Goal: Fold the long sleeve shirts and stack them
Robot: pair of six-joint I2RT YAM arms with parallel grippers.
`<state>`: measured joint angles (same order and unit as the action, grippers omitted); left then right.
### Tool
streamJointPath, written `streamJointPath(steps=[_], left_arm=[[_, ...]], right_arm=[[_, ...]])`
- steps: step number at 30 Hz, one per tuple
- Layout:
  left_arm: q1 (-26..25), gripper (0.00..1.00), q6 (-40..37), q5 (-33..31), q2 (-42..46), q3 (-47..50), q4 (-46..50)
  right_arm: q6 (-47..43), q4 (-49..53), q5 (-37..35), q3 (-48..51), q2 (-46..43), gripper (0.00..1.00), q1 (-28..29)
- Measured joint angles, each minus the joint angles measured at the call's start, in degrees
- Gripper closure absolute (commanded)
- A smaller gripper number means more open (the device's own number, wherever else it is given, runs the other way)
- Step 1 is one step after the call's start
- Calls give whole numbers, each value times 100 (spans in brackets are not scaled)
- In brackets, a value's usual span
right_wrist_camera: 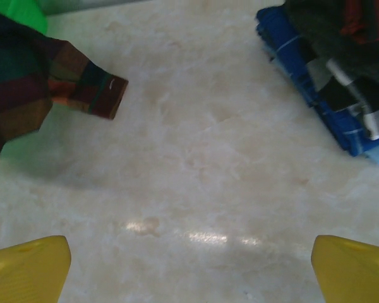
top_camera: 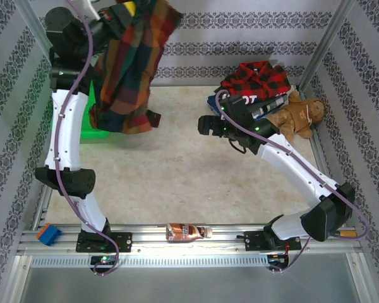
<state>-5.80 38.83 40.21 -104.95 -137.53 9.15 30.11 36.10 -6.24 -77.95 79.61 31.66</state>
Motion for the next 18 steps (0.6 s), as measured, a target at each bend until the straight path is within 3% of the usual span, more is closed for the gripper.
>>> streamJointPath(steps=[8, 9, 11, 12, 15, 18], left_arm=[[-1316, 97, 153, 155, -1172, -350, -363], [-1429, 70, 131, 146, -1467, -396, -361], [-1574, 35, 94, 109, -2013, -426, -345], [-1606, 4, 103, 103, -2269, -448, -293], [-1539, 0, 192, -39, -2900, -516, 247], [-1292, 0, 13, -350, -2861, -66, 1012]], right_arm=[[269, -168, -332, 616, -994, 2, -597], [313, -179, -341, 726, -1102, 2, -649], [398, -177, -341, 879, -1180, 2, -680], [433, -186, -337, 953, -1187, 2, -680], [522, -166, -221, 1178, -1113, 2, -675], [603, -42, -85, 1281, -901, 2, -623]])
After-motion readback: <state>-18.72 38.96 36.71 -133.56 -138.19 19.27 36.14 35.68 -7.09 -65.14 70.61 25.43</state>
